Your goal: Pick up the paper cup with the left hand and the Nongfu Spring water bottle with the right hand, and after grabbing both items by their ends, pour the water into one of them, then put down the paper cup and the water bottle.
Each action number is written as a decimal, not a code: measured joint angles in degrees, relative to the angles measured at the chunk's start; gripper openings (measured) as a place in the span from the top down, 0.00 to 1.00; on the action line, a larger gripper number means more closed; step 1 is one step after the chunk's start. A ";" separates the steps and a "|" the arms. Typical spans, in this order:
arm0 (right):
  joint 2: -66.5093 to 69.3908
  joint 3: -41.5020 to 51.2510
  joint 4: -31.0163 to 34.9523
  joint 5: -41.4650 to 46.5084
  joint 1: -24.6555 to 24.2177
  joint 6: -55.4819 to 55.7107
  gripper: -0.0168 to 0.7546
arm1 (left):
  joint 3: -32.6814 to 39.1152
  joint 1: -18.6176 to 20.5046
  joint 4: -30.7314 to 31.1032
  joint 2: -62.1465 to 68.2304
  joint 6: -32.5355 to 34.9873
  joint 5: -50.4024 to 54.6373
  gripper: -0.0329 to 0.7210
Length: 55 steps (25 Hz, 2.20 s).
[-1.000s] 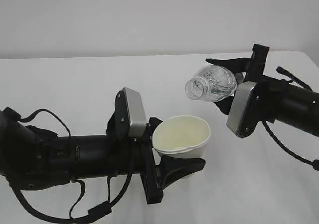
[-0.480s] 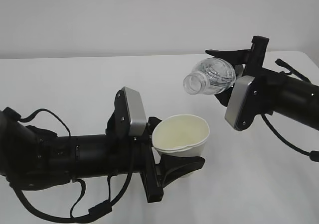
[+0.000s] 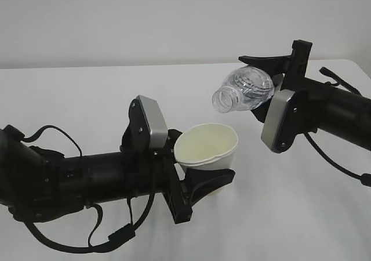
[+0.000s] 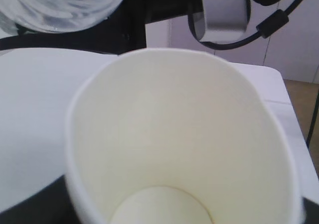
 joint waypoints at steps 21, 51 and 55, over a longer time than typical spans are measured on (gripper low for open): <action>0.00 0.00 2.05 0.00 0.00 -5.82 0.38 | 0.00 0.00 -1.08 0.00 0.00 1.56 0.34; 0.00 0.00 3.01 -0.06 0.00 -13.26 0.38 | 0.00 0.00 -0.46 0.00 0.00 1.56 0.34; 0.00 0.00 3.01 -0.06 0.00 -13.38 0.38 | 0.00 0.00 -0.46 0.00 0.00 1.56 0.34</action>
